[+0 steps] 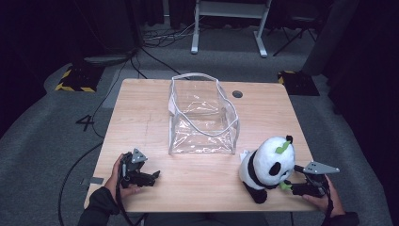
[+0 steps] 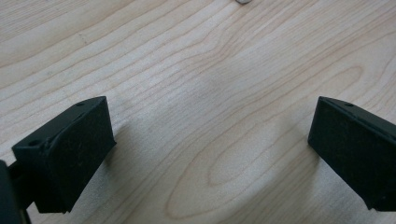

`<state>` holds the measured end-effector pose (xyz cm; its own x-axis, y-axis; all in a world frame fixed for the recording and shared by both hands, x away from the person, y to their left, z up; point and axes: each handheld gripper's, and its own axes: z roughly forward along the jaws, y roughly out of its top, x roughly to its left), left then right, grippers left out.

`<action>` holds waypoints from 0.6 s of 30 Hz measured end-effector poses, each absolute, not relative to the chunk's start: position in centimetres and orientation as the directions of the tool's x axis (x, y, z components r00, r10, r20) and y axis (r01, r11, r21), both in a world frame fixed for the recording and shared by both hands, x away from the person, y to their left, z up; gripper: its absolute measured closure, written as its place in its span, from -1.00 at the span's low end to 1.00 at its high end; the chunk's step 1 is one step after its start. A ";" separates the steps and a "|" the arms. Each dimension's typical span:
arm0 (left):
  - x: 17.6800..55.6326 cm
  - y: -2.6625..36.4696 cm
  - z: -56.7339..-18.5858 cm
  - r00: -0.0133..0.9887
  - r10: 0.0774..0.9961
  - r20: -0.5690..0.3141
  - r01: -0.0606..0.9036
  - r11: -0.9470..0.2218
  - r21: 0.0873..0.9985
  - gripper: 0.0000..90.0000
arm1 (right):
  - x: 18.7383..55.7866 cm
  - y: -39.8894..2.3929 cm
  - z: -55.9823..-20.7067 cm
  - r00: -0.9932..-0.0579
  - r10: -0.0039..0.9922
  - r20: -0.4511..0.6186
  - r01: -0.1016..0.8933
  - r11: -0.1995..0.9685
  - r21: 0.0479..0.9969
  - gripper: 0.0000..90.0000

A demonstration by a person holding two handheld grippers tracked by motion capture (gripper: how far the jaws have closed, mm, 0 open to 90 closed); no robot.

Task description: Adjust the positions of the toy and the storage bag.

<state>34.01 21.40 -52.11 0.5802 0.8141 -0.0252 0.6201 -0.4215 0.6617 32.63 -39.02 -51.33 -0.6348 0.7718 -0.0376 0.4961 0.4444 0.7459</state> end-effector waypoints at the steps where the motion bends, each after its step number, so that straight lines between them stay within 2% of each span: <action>1: 34.0 21.4 -52.1 0.579 0.815 -0.024 0.621 -0.421 0.662 -1.00 | 32.5 -39.0 -51.2 -0.635 0.772 -0.026 0.497 0.435 0.751 -0.58; 7: 34.0 21.4 -52.1 0.579 0.815 -0.023 0.621 -0.422 0.661 -1.00 | 32.4 -38.2 -50.9 -0.638 0.769 -0.043 0.483 0.442 0.756 -0.57; 12: 34.0 21.4 -52.1 0.583 0.812 -0.020 0.616 -0.427 0.662 -0.99 | 32.1 -37.2 -50.8 -0.674 0.738 -0.033 0.457 0.452 0.766 -0.58; 18: 34.0 21.2 -52.1 0.610 0.792 -0.020 0.601 -0.446 0.664 -1.00 | 32.4 -36.8 -50.4 -0.664 0.746 -0.051 0.444 0.448 0.776 -0.57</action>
